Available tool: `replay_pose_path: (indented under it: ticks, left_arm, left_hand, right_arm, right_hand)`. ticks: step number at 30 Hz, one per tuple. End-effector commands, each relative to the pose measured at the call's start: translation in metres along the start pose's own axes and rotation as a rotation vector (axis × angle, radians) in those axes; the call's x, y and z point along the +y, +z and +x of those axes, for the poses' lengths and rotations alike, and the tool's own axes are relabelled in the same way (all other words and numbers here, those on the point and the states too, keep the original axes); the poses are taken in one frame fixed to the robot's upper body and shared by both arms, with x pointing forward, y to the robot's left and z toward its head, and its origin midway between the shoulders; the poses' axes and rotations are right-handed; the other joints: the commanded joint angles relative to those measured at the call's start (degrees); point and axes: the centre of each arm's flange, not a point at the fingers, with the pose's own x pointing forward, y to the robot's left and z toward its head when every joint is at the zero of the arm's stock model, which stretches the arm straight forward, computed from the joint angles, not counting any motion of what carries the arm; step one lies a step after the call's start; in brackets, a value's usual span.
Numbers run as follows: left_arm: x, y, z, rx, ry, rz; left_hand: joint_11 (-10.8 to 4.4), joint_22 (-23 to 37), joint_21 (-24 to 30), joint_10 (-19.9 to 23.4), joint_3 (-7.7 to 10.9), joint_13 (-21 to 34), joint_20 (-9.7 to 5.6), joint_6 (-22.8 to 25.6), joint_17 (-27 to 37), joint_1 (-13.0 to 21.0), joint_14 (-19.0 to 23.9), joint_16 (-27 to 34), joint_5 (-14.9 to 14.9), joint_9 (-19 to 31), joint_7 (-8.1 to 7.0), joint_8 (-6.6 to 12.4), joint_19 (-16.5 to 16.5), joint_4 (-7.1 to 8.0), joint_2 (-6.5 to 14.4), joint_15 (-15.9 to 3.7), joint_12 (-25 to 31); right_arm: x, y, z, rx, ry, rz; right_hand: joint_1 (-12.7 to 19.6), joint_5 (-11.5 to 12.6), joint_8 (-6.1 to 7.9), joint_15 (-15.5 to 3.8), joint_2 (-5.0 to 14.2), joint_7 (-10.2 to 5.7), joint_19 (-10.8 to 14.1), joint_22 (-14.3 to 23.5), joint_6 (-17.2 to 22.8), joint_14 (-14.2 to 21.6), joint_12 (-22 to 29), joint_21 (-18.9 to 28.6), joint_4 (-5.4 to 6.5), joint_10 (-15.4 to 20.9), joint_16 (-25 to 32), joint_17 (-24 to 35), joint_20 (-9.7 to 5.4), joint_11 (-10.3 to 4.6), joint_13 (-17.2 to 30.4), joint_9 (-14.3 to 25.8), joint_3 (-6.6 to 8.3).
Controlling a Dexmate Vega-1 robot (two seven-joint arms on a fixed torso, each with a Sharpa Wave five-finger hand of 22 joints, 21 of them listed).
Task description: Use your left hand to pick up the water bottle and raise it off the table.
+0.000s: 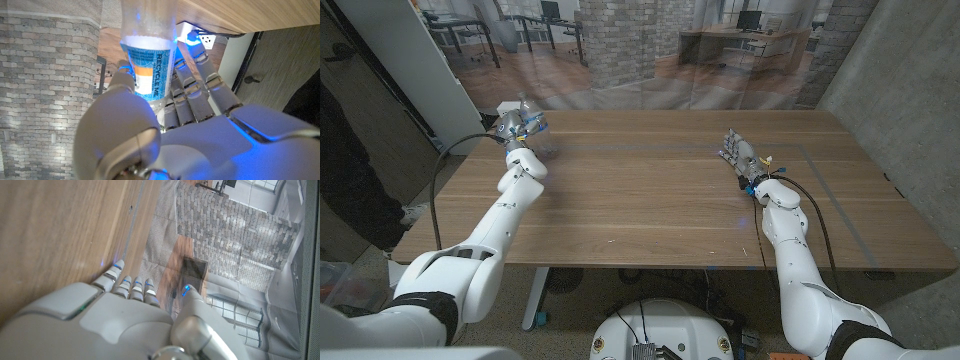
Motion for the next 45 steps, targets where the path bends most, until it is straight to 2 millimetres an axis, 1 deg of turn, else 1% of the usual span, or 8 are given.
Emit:
replay_pose_path:
  ticks: [1, 9, 16, 26, 27, 28, 30, 45]
  left_arm:
    - [0.004, 0.005, -0.002, -0.005, 0.032, -0.06]
    - [0.01, 0.012, -0.003, -0.023, 0.037, -0.075]
    - [0.016, 0.018, -0.004, -0.039, 0.045, -0.089]
    - [0.025, 0.027, -0.005, -0.062, 0.056, -0.095]
    - [0.026, 0.027, -0.005, -0.063, 0.056, -0.097]
    - [0.027, 0.028, -0.006, -0.065, 0.057, -0.097]
    - [0.028, 0.03, -0.006, -0.07, 0.058, -0.095]
    - [0.038, 0.037, -0.01, -0.095, 0.07, -0.098]
  left_hand:
    - [-1.32, 0.1, 0.4, 2.3, 1.22, 0.3, 0.42, 2.4, 0.2, 0.2, 0.0, -0.7, 0.2, 0.2, 0.17, 0.06, -0.6, 0.68, 2.3, -3.7, 0.1]
    - [-1.54, 0.0, 0.6, 2.2, 1.13, 0.5, 0.43, 2.5, 0.2, -0.2, 0.1, -0.8, 0.2, 0.3, 0.15, 0.0, -0.8, 0.77, 2.1, -3.61, -0.1]
    - [-1.4, 0.0, 0.7, 2.2, 1.22, 0.6, 0.47, 2.7, 0.2, -0.3, 0.2, -1.0, 0.2, 0.3, 0.24, 0.0, -1.1, 0.65, 1.9, -3.75, -0.2]
    - [-1.65, -0.1, 1.0, 2.3, 1.5, 0.8, 0.42, 3.2, 0.2, -0.3, 0.5, -1.2, 0.2, 0.3, -0.07, 0.03, -1.2, 0.47, 1.9, -3.89, -0.5]
    - [-1.61, -0.1, 1.0, 2.3, 1.51, 0.8, 0.37, 3.2, 0.2, -0.3, 0.5, -1.2, 0.2, 0.3, -0.09, 0.02, -1.2, 0.46, 1.8, -3.91, -0.5]
    - [-0.47, -0.1, 1.2, 2.1, 1.57, 0.9, 0.28, 3.2, 0.2, -0.4, 0.6, -1.3, 0.2, 0.3, -0.08, -0.03, -1.2, 0.44, 1.8, -3.95, -0.7]
    - [0.06, -0.1, 1.3, 2.1, 1.62, 1.0, 0.19, 3.3, 0.2, -0.4, 0.7, -1.3, 0.2, 0.4, -0.01, -0.02, -1.1, 0.38, 1.7, -3.91, -0.7]
    - [-0.07, -0.2, 1.6, 2.2, 1.88, 1.2, 0.22, 3.5, -0.1, -0.4, 0.7, -1.8, 0.3, 0.4, -0.2, -0.02, -1.4, 0.11, 1.4, -4.03, -1.1]
  right_arm:
    - [-0.001, 0.0, 0.002, -0.003, 0.0, 0.001]
    - [0.0, 0.001, 0.003, -0.008, 0.002, 0.002]
    - [0.0, 0.001, 0.003, -0.012, 0.002, 0.004]
    - [0.001, 0.001, 0.001, -0.018, 0.002, 0.006]
    - [0.001, 0.001, 0.001, -0.019, 0.003, 0.005]
    - [0.001, 0.002, 0.001, -0.02, 0.002, 0.006]
    - [0.001, 0.002, 0.001, -0.022, 0.003, 0.006]
    - [0.004, 0.011, 0.001, -0.05, 0.013, -0.002]
  right_hand:
    - [-0.3, 0.5, 0.48, 0.44, 0.22, -0.16, 0.3, 0.2, 0.3, -0.3, 0.5, 0.2, -0.08, 0.0, 0.3, 0.1, 0.29, 0.4, 0.1, 0.2, 0.37]
    - [-0.3, 0.6, 0.48, 0.38, 0.25, -0.23, 0.3, 0.2, 0.3, -0.3, 0.5, 0.2, -0.12, 0.0, 0.3, 0.1, 0.27, 0.42, 0.1, 0.2, 0.41]
    - [-0.2, 0.6, 0.47, 0.35, 0.26, -0.23, 0.3, 0.2, 0.4, -0.2, 0.5, 0.2, -0.16, 0.1, 0.3, 0.1, 0.28, 0.47, 0.1, 0.2, 0.45]
    - [-0.2, 0.6, 0.46, 0.44, 0.25, -0.25, 0.3, 0.2, 0.4, -0.2, 0.7, 0.2, -0.24, 0.7, 0.3, 0.1, 0.3, 0.66, 0.1, 0.2, 0.5]
    - [-0.1, 0.6, 0.46, 0.46, 0.25, -0.23, 0.3, 0.2, 0.4, -0.2, 0.7, 0.2, -0.25, 0.7, 0.3, 0.1, 0.31, 0.63, 0.1, 0.2, 0.51]
    - [-0.1, 0.6, 0.46, 0.42, 0.25, -0.23, 0.3, 0.2, 0.4, -0.2, 0.7, 0.2, -0.26, 0.7, 0.3, 0.1, 0.31, 0.66, 0.1, 0.2, 0.51]
    - [-0.1, 0.6, 0.45, 0.4, 0.24, -0.25, 0.3, 0.2, 0.4, -0.2, 0.7, 0.2, -0.27, 0.7, 0.3, 0.1, 0.32, 0.71, 0.1, 0.2, 0.51]
    - [-0.1, 0.5, 0.43, 0.49, 0.21, -0.22, 0.5, 0.2, 0.4, -0.1, 0.6, 0.3, -0.35, 0.8, 0.3, 0.1, 0.07, 0.68, 0.1, 0.2, 0.56]
